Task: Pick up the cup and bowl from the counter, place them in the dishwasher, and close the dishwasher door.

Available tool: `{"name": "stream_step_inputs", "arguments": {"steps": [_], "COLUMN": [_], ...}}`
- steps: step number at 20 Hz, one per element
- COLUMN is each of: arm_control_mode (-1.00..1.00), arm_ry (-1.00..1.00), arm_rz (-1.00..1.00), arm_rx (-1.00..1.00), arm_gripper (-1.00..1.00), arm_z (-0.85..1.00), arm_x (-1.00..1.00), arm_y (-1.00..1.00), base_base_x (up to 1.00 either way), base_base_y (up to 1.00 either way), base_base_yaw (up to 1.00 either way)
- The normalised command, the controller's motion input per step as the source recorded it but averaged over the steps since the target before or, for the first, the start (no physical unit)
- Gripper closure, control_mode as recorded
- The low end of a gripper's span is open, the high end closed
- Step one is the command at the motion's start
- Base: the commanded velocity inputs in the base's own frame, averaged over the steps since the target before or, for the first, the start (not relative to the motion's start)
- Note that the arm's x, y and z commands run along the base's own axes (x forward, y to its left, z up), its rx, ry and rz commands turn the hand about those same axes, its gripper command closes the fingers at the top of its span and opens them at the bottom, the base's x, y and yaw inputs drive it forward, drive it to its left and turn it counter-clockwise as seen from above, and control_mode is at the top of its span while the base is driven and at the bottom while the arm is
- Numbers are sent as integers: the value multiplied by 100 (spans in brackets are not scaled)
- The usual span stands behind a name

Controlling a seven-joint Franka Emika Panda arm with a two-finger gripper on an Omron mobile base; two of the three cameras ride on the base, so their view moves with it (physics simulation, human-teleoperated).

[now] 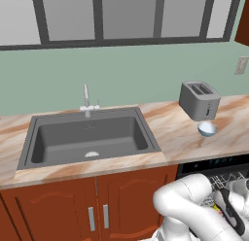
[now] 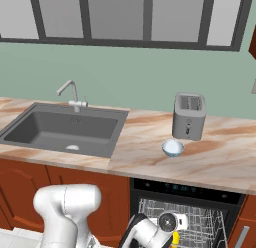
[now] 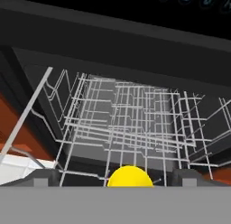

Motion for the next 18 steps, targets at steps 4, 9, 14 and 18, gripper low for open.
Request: {"name": "stream_step_inputs", "arguments": {"steps": [4,9,14,18], "arm_control_mode": [-100,-100,-100,-100], "arm_ry": [0,0,0,0], "arm_rz": [8,8,10,15], "arm_rx": [0,-3,-5,-8], "arm_gripper": [-100,-100,-100,-100], "arm_z": [49,54,56,52], "arm_x": [-3,-11,-27,-32], "arm_y": [0,0,0,0], "base_base_x": [0,0,0,0], "base_base_y": [0,0,0,0], "base_base_yaw": [0,0,0,0]}}
